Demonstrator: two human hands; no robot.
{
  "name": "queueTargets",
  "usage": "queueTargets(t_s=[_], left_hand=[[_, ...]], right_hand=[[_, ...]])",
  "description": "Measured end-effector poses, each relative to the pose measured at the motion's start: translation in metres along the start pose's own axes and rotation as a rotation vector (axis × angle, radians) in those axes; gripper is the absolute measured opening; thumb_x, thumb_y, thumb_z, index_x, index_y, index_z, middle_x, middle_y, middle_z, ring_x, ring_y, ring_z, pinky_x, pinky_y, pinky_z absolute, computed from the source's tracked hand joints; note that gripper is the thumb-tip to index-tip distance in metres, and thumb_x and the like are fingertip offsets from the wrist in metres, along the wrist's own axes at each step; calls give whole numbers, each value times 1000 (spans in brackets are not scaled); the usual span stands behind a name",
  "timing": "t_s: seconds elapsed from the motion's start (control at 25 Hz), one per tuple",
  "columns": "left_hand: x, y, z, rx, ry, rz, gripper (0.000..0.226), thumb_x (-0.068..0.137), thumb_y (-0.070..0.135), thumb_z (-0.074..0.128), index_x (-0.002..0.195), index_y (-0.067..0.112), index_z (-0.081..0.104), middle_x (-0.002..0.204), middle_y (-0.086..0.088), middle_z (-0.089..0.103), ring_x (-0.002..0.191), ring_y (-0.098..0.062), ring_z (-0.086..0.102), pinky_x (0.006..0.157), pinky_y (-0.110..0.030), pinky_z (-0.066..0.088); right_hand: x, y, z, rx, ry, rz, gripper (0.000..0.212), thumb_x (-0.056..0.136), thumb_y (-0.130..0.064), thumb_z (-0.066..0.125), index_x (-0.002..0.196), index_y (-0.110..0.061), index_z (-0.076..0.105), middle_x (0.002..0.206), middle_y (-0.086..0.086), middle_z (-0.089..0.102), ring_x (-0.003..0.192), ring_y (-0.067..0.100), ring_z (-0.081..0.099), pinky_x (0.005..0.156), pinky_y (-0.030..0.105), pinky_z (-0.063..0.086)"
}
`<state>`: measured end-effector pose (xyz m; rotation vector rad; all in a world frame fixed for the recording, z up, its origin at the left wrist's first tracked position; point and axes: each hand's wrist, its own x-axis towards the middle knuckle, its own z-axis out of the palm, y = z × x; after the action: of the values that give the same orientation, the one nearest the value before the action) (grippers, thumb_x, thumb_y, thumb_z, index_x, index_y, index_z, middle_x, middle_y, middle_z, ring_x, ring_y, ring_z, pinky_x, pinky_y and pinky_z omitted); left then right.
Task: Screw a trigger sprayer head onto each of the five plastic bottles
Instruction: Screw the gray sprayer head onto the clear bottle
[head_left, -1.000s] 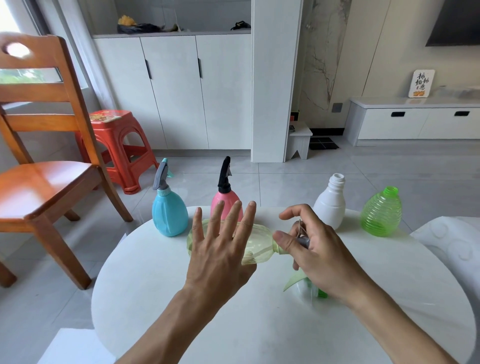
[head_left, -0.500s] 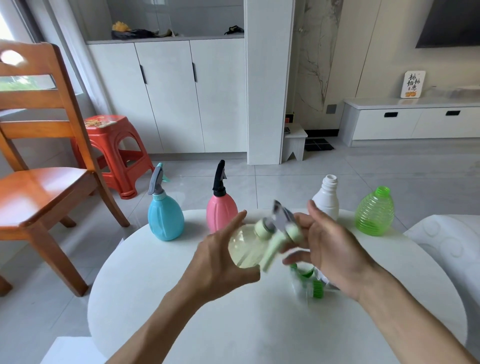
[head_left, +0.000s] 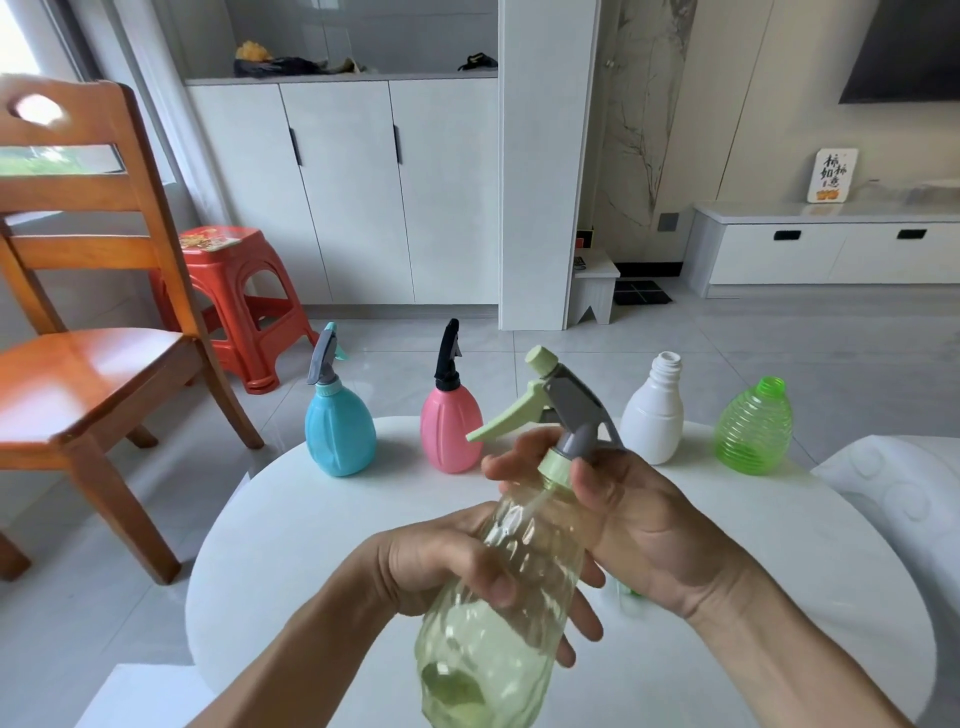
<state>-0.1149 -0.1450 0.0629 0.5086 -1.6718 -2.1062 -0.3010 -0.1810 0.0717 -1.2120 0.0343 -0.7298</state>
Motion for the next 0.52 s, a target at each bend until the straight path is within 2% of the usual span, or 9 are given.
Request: queueTargets(t_s=[0.04,0.08,0.12,0.2,0.24,0.28,0.36,0.44,0.52], left_hand=[[0,0,0,1,31,-4,67,68,7,56,130,-14,44,124,-35,49,102,-41,61,97,-57,45],[-1,1,1,8,82,-2,65,67,7,57,128,-13,47,121,-34,52,100,-42,61,96,-55,46],[-2,1,0,23,154,5,62,66,7,59,125,-11,51,117,-32,56,98,-44,61,95,-56,47],[-1,3,1,91,328,44,53,66,8,65,117,-6,59,108,-27,64,97,-44,62,93,-58,49],[1,4,3,166,444,66,51,66,11,69,115,-1,62,106,-23,67,98,-39,64,93,-57,52],[4,3,7,283,583,68,53,66,18,75,116,7,63,105,-15,70,99,-33,67,94,-56,54],[13,-5,16,609,885,3,74,59,42,86,126,29,57,107,5,71,98,-12,68,90,-45,56],[22,-10,29,798,1096,-2,83,52,51,87,124,51,46,104,16,67,96,0,65,86,-30,56],[24,-9,27,731,1104,53,81,53,35,86,117,61,43,106,23,65,102,5,62,87,-18,51]], right_hand=[[1,3,0,-10,65,-3,21,100,-24,52,111,-17,69,120,4,69,116,48,38,94,84,-13],[1,6,1,-37,135,-6,19,96,-29,60,107,-17,70,113,5,71,109,48,32,96,82,0],[2,7,1,-69,204,-4,22,92,-34,66,104,-16,71,109,8,72,104,48,29,93,73,14],[5,5,4,-146,329,-10,29,86,-40,72,101,-15,72,103,11,72,96,44,39,77,61,27],[6,4,7,-175,404,-19,30,83,-42,74,98,-15,73,99,10,72,94,41,49,75,57,33],[7,4,8,-193,494,-37,29,80,-42,77,93,-16,75,95,8,73,92,35,58,75,51,42],[9,7,9,-273,671,-83,25,77,-40,77,86,-17,78,90,3,77,88,16,70,77,28,53],[12,7,7,-356,674,-82,25,81,-36,73,89,-12,76,95,4,78,90,8,71,77,20,53],[11,-4,1,-376,503,-68,26,88,-32,71,99,-9,73,101,6,77,101,14,70,86,26,55]])
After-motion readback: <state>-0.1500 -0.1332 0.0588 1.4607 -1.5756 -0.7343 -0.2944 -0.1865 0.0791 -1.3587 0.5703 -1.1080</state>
